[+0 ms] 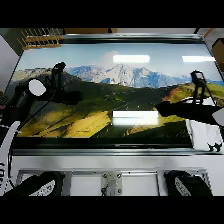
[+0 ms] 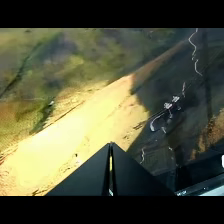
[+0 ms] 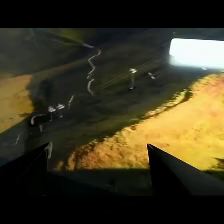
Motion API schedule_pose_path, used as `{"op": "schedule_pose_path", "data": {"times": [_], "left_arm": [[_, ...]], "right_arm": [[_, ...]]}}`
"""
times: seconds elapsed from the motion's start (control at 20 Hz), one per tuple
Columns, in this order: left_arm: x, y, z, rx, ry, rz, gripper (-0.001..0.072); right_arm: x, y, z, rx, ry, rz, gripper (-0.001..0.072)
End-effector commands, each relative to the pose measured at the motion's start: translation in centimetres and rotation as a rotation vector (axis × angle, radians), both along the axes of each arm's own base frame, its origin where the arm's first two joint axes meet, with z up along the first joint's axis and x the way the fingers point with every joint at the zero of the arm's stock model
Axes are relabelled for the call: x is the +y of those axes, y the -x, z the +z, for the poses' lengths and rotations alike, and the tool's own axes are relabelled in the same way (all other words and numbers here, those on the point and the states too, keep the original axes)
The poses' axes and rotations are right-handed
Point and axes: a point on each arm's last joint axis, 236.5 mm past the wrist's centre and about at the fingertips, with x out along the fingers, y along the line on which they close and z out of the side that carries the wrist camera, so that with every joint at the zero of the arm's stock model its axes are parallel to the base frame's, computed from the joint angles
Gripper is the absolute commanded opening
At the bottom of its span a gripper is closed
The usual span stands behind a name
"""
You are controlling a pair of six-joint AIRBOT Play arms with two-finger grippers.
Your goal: Fold the clothes and pants, and hang the long-sleeved shirts on hangers.
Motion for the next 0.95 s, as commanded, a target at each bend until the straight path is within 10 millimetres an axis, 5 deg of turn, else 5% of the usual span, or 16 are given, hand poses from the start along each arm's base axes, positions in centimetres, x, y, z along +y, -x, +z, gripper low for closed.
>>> {"op": "schedule_pose_path", "data": {"times": [0.0, 0.05, 0.1, 0.9], "left_arm": [[0.0, 0.0, 0.01, -0.001, -0.001, -0.001, 0.0007], [0.0, 0.0, 0.01, -0.001, -0.001, -0.001, 0.0007], [0.0, 0.0, 0.01, -0.001, -0.001, -0.001, 0.0007], [0.0, 0.0, 0.01, -0.001, -0.001, 0.0, 0.0007]], "right_arm": [[3.31, 1.09, -0.41, 0.017, -0.01, 0.105, 0.0477], [3.32, 1.16, -0.43, 0.019, -0.01, 0.106, 0.0204], [3.3, 1.15, -0.44, 0.019, -0.01, 0.105, 0.0014], [3.34, 1.29, -0.52, 0.026, -0.01, 0.109, 0.0013]]}}
